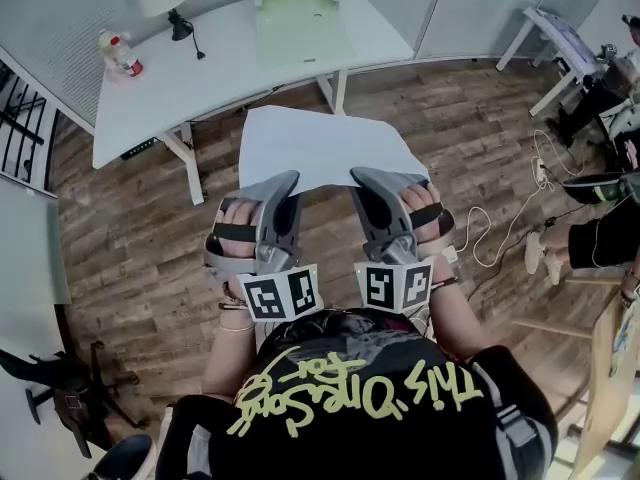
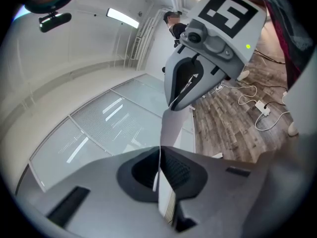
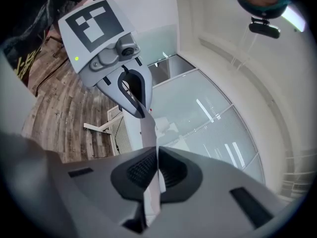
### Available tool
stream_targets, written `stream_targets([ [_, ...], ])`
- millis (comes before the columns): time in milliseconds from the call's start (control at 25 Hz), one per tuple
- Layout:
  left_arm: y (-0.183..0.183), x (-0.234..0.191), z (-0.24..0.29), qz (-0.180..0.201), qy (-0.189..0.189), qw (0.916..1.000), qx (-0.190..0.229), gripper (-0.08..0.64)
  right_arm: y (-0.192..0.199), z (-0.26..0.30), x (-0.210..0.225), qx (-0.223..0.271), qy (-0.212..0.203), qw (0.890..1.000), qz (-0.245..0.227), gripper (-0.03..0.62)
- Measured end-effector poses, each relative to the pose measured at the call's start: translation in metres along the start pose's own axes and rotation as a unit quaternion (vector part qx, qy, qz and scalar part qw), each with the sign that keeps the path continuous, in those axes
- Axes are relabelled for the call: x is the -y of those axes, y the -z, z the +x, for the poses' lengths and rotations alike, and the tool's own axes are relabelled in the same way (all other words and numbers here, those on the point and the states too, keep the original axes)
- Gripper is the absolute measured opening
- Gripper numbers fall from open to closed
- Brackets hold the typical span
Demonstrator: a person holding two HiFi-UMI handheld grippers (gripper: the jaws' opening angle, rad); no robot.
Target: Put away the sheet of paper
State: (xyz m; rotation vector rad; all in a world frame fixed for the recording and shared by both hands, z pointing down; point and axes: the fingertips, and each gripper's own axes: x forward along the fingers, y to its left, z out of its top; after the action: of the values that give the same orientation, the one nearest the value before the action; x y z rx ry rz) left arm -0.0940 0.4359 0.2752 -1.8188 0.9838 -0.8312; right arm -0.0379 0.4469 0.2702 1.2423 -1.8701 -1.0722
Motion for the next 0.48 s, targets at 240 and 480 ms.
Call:
stream_targets([
  [240,0.003,-0.005,-0.004,0.000,-0.008,1.0000,0.001,0.009,0.001,-0.002,0.004,-0.001,0.011,1.000,0.006,0.009],
  [480,0.010,-0.003,-0.004,-0.007,-0.002,1.0000,-0.003,0.009,0.012,0.000,0.001,-0.023,0.002,1.000,0.004,0.009],
])
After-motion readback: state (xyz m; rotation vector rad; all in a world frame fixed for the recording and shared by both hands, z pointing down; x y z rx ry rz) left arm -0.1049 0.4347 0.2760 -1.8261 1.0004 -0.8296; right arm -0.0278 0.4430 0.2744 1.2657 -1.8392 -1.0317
